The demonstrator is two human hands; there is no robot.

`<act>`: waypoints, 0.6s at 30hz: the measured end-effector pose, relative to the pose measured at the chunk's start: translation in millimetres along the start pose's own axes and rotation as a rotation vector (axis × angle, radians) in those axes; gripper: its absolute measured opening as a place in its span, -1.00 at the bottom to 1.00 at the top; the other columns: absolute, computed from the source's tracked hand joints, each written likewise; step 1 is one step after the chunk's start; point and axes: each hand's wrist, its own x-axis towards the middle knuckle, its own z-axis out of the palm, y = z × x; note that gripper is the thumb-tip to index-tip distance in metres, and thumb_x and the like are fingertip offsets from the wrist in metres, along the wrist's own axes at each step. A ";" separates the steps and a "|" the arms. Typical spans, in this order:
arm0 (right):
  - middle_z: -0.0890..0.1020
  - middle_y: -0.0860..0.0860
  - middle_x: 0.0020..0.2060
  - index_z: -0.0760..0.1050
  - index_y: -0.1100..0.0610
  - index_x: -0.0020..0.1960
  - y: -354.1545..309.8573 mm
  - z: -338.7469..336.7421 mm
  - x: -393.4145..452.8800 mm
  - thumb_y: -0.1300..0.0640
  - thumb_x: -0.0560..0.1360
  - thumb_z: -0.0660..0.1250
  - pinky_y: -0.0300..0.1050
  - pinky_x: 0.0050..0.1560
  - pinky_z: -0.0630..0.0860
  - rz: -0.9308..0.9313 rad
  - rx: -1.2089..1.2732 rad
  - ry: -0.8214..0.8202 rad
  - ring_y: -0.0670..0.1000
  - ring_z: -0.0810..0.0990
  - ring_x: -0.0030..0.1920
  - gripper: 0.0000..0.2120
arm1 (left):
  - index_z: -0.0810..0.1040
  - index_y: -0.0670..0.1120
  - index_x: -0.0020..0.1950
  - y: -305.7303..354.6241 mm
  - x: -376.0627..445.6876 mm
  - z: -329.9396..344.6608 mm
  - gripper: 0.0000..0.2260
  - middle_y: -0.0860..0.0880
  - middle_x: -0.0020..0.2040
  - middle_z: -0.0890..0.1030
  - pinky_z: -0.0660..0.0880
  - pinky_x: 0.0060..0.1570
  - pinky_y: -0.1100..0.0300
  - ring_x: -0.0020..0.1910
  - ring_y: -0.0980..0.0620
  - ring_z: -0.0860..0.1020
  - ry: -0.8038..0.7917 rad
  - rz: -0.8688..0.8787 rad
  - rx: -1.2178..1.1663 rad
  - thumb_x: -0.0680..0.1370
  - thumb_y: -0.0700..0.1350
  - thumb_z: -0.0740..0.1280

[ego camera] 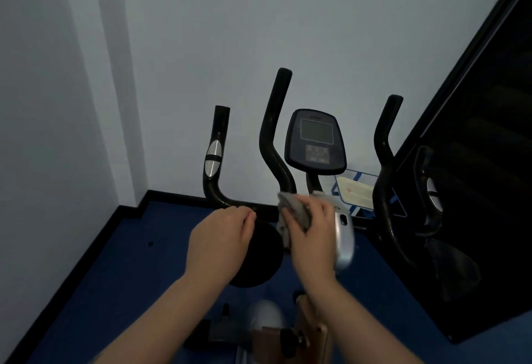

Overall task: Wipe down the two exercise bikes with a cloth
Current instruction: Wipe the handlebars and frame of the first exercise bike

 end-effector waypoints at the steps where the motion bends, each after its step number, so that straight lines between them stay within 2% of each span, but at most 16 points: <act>1: 0.41 -0.20 0.07 0.53 -0.08 0.10 -3.1 -2.2 12.8 0.06 0.49 0.42 -0.17 0.19 0.49 0.022 -0.022 -0.045 -0.15 0.47 0.11 -0.80 | 0.54 0.06 -0.17 -0.2 0.4 0.4 -0.79 0.18 -0.34 0.39 0.14 -0.42 0.30 -0.29 0.15 0.43 0.001 0.003 0.001 0.62 0.01 0.20; 3: 0.43 -0.14 0.07 0.52 -0.04 0.08 -5.9 -3.6 27.2 0.05 0.50 0.42 -0.14 0.15 0.50 0.018 -0.044 -0.078 -0.10 0.49 0.09 -0.82 | 0.56 0.05 -0.16 -0.2 0.8 0.7 -0.79 0.17 -0.33 0.41 0.15 -0.41 0.27 -0.29 0.16 0.40 0.010 0.006 0.003 0.62 0.01 0.21; 7: 0.37 -0.32 0.03 0.45 -0.14 -0.01 2.0 0.1 -3.9 -0.05 0.49 0.38 -0.38 -0.01 0.39 0.062 -0.011 0.019 -0.27 0.46 0.05 -0.87 | 0.58 0.04 -0.11 -1.5 0.2 0.8 -0.78 0.12 -0.26 0.55 0.27 -0.33 0.22 -0.23 0.13 0.48 0.013 0.011 0.003 0.62 0.03 0.18; 8: 0.37 -0.32 0.03 0.43 -0.15 -0.03 4.4 -0.2 -9.0 -0.07 0.49 0.37 -0.39 -0.03 0.38 0.060 -0.018 0.027 -0.28 0.45 0.04 -0.87 | 0.59 0.04 -0.10 -1.5 -0.1 0.9 -0.78 0.12 -0.24 0.56 0.28 -0.32 0.22 -0.23 0.13 0.49 0.018 0.012 -0.003 0.62 0.02 0.18; 11: 0.40 -0.19 0.02 0.41 -0.05 -0.03 3.4 1.6 15.5 -0.06 0.53 0.33 -0.35 -0.04 0.40 0.092 -0.016 -0.028 -0.23 0.46 -0.02 -0.87 | 0.60 0.04 -0.07 -1.2 0.0 1.6 -0.78 0.12 -0.21 0.58 0.25 -0.31 0.25 -0.21 0.15 0.48 0.010 0.020 -0.005 0.63 0.02 0.18; 13: 0.41 -0.08 0.03 0.41 0.01 0.05 -3.7 3.3 31.0 -0.06 0.56 0.29 -0.32 -0.09 0.40 0.090 -0.053 -0.034 -0.13 0.48 -0.03 -0.83 | 0.59 0.04 -0.07 -1.4 0.1 1.9 -0.78 0.12 -0.21 0.58 0.26 -0.31 0.24 -0.20 0.14 0.49 0.000 0.021 0.003 0.63 0.03 0.18; 16: 0.36 -0.14 0.07 0.38 -0.12 0.23 -1.0 5.3 14.7 -0.08 0.58 0.23 -0.15 0.03 0.45 0.028 -0.126 0.025 -0.08 0.47 0.05 -0.76 | 0.59 0.05 -0.09 -1.1 0.4 0.7 -0.78 0.13 -0.23 0.57 0.23 -0.34 0.25 -0.24 0.16 0.45 0.004 0.023 0.023 0.62 0.02 0.18; 18: 0.31 -0.19 0.02 0.33 -0.25 0.21 1.2 0.3 -0.3 -0.13 0.56 0.19 -0.09 -0.01 0.50 -0.027 -0.166 -0.001 -0.10 0.47 0.01 -0.77 | 0.59 0.06 -0.08 0.0 0.5 -0.4 -0.78 0.13 -0.23 0.56 0.23 -0.34 0.26 -0.25 0.17 0.43 0.003 0.022 0.028 0.62 0.03 0.17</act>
